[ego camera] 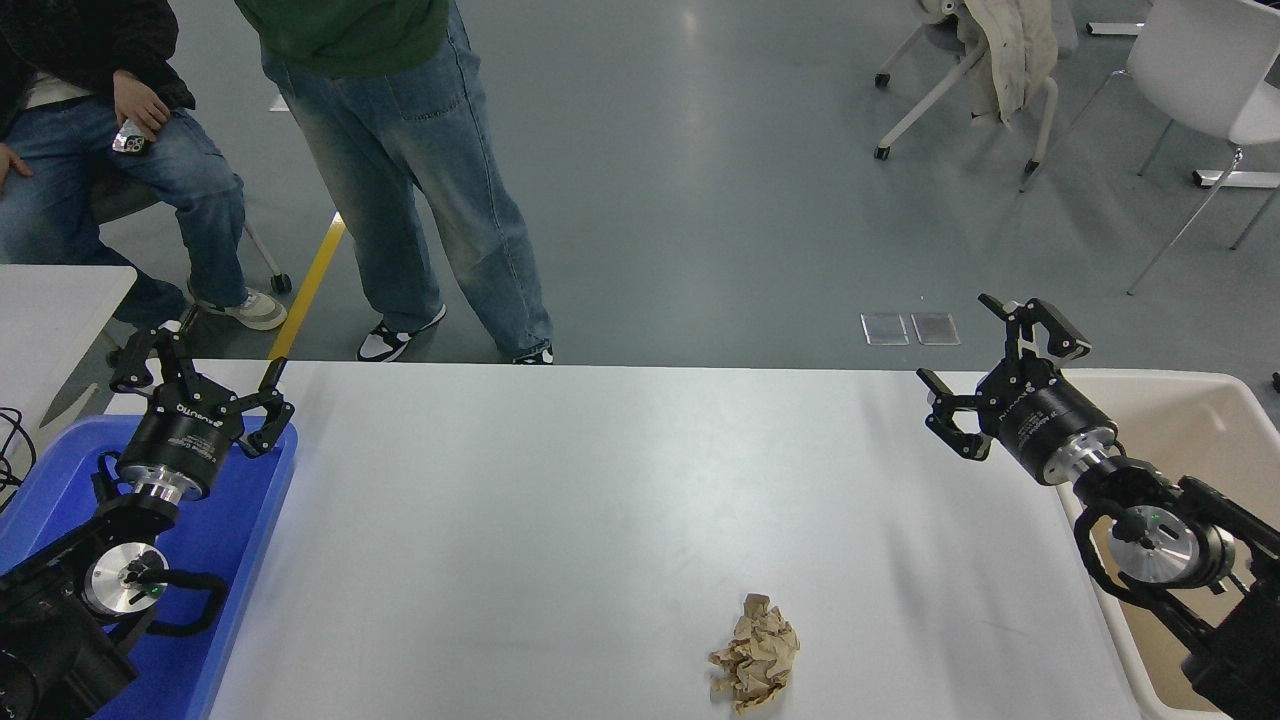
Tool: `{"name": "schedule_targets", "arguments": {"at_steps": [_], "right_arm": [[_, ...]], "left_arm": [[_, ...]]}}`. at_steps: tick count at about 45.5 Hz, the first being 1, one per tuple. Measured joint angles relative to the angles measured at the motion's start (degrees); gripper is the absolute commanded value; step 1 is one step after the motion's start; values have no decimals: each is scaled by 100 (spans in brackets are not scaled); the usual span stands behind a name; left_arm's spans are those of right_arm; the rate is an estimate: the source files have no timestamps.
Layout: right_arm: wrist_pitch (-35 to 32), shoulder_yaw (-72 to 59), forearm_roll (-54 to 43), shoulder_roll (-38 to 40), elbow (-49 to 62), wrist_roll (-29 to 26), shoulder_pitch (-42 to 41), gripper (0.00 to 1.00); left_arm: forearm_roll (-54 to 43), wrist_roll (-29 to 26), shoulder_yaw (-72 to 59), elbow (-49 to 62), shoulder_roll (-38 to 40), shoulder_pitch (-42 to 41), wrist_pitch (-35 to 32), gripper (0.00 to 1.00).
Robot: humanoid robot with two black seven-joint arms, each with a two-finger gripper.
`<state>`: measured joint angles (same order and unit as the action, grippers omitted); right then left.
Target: Clean the table surface
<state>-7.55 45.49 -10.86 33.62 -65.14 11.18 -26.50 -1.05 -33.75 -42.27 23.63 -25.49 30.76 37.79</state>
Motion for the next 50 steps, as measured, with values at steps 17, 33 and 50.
{"name": "schedule_targets", "arguments": {"at_steps": [17, 33, 50], "right_arm": [[1117, -1582, -2316, 814, -2049, -804, -216, 100], [1356, -3288, -4675, 847, -2732, -1416, -1112, 100], [1819, -4407, -6875, 587, -2644, -1503, -1222, 100]], "left_arm": [[0, 0, 0, 1, 1, 0, 0, 100], [0, 0, 0, 0, 1, 0, 0, 100], [0, 0, 0, 1, 1, 0, 0, 100]]}}
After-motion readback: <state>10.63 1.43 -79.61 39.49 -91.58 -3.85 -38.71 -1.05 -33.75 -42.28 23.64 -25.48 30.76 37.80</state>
